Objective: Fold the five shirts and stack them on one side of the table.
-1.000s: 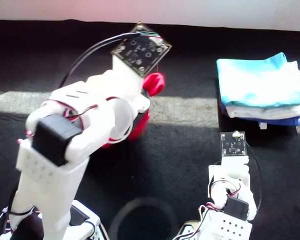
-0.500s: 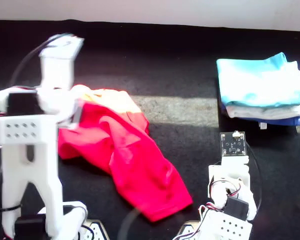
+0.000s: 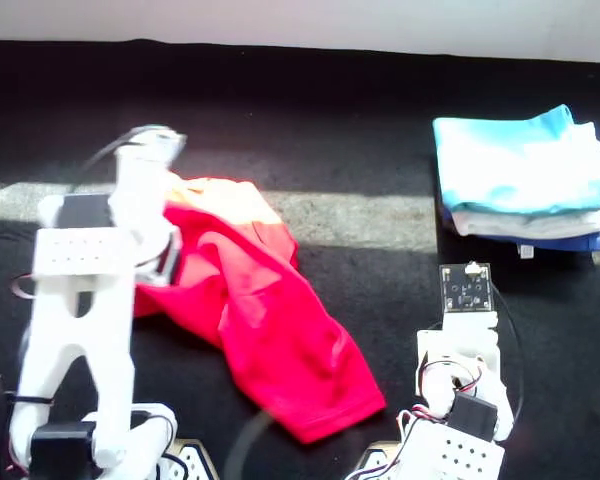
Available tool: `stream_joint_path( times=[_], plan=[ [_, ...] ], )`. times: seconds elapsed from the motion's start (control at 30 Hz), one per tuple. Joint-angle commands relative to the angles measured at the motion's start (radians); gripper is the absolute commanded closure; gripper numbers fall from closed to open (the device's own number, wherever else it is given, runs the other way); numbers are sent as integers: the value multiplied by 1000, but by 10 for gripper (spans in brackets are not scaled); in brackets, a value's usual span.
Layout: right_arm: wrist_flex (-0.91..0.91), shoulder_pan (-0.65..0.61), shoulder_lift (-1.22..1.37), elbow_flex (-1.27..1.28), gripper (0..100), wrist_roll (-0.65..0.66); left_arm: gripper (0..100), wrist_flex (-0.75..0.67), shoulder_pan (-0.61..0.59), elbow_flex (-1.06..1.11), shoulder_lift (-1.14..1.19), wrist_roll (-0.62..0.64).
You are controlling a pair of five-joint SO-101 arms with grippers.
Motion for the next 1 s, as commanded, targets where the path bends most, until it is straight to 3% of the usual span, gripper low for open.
stream_joint_path(
  times=[0.0, 0.3, 0.53, 0.63, 0.8, 0.97],
  plan=[
    [2, 10, -8, 131, 853, 3, 847, -57, 130, 16, -1, -3],
    [2, 10, -8, 131, 853, 3, 846, -107, 555, 54, 1, -6],
    [7, 18, -18, 131, 853, 3, 845, -203, 653, 50, 180, -6],
    [1, 90, -19, 131, 853, -6, 845, -193, 714, -22, 289, -5],
    [-53, 255, -19, 104, 853, -180, 846, -103, 855, -151, 401, -5],
    [-93, 372, -19, 101, 853, -269, 848, -75, 941, -209, 469, -5]
  ],
)
